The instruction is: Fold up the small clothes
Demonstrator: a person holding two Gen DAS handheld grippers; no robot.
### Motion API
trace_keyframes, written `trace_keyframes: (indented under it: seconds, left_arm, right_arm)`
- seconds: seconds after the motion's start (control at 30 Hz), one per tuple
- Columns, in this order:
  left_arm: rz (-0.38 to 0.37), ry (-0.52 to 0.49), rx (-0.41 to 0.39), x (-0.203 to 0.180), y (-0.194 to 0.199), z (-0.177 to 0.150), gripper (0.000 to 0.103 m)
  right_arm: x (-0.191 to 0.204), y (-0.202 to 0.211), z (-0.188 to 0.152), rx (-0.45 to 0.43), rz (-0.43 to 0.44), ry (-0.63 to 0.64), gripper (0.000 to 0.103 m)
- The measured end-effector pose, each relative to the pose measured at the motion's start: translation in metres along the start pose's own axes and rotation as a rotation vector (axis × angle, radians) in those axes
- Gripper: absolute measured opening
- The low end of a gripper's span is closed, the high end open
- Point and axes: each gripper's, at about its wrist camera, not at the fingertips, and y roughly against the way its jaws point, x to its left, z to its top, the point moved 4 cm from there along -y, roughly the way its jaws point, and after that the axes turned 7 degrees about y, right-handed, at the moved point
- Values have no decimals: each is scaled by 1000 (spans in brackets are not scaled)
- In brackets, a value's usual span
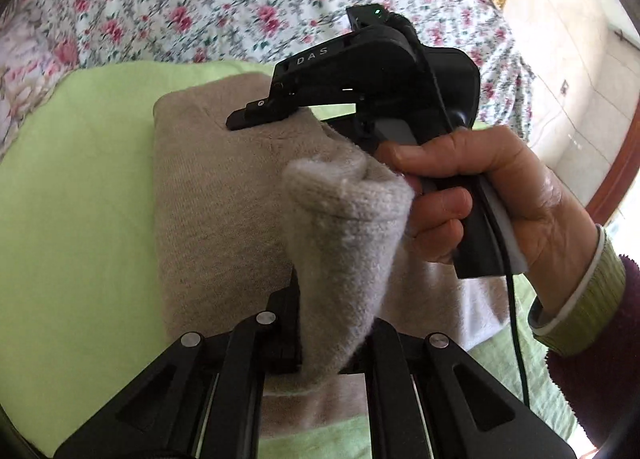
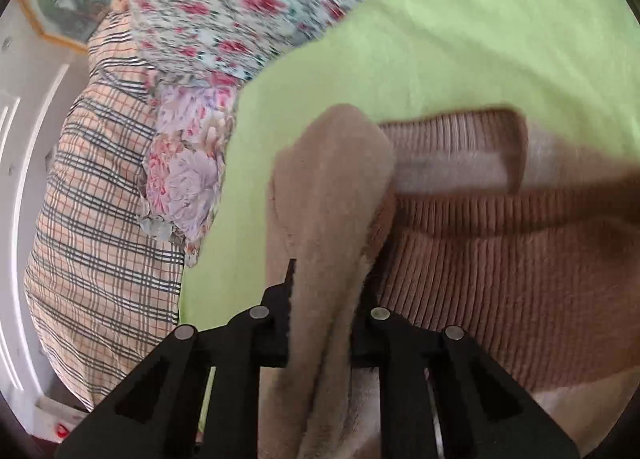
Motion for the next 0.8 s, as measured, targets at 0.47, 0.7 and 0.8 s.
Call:
trace_keyframes:
  seconds: [0.47, 0.7, 0.8]
  left_arm:
    - [-152, -147, 128, -114, -45, -33, 7]
    - [-151, -146, 174, -111, -64, -41, 10]
    - [-179, -137, 201, -105, -56, -41, 19]
  right_arm:
    - [-93, 128, -59, -78, -274, 19, 17]
    - [-112, 125, -68, -86, -368, 35, 27]
    - [-115, 136, -77, -102, -400, 17, 33]
